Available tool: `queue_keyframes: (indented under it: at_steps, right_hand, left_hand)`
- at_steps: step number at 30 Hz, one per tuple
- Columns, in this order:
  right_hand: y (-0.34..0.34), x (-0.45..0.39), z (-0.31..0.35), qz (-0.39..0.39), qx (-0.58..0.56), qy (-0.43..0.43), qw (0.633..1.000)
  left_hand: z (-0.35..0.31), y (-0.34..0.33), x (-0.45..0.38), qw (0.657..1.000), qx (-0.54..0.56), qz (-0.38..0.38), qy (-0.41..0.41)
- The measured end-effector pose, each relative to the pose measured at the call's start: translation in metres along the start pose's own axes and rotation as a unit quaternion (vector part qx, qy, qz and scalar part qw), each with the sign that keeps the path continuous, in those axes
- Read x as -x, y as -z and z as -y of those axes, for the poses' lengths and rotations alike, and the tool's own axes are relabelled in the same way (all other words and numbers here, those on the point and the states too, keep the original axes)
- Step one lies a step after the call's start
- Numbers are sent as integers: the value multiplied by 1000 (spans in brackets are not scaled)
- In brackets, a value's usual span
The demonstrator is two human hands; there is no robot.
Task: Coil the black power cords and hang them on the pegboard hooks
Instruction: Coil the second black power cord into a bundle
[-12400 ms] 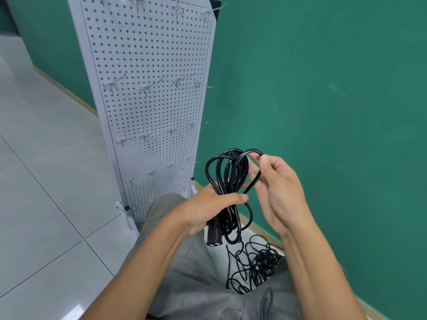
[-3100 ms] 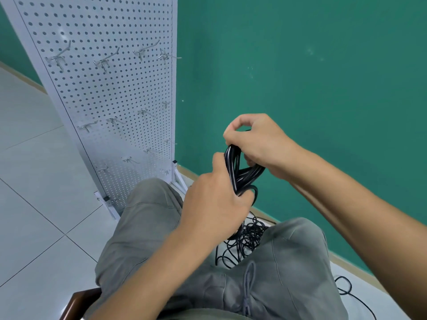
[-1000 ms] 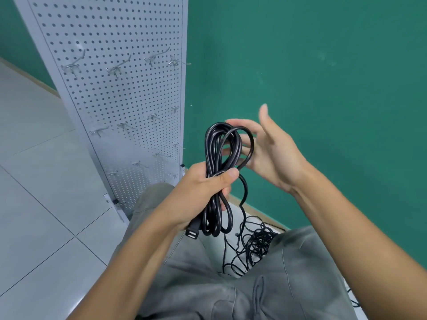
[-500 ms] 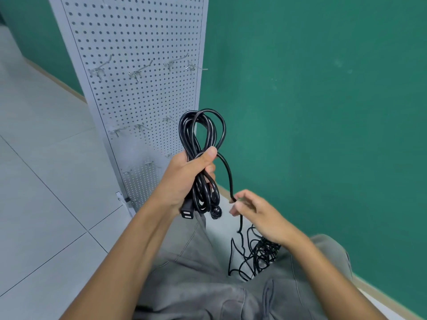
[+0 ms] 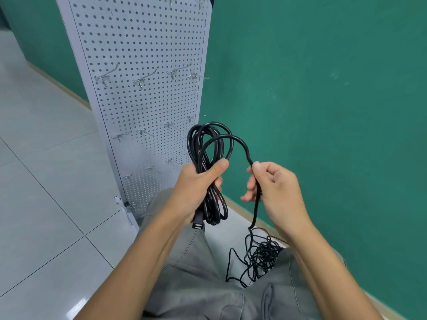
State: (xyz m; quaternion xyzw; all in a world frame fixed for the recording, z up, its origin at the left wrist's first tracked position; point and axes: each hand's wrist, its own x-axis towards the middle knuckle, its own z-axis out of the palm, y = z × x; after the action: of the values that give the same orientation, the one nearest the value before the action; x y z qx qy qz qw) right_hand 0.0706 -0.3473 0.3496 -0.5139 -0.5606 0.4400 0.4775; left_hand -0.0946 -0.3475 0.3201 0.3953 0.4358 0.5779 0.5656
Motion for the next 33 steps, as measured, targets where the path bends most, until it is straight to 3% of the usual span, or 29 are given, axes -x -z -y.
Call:
queue_keyframes:
  at_steps: [8, 14, 20, 26, 33]
  right_hand:
    - [-18, -1, 15, -51, 115, 11, 992]
    - [-22, 1, 30, -83, 313, 94, 941]
    - [-22, -8, 33, -75, 264, 85, 958]
    - [-32, -13, 31, -43, 125, 28, 991]
    - [-27, -5, 37, -9, 146, 46, 988]
  left_hand:
    - [3, -12, 5, 996, -58, 44, -57]
    - [1, -15, 4, 998, -34, 35, -46]
    - [1, -12, 4, 996, -18, 60, -67]
    - [7, -14, 3, 996, 48, 34, -62]
    - [7, -13, 2, 994, 72, 53, -60]
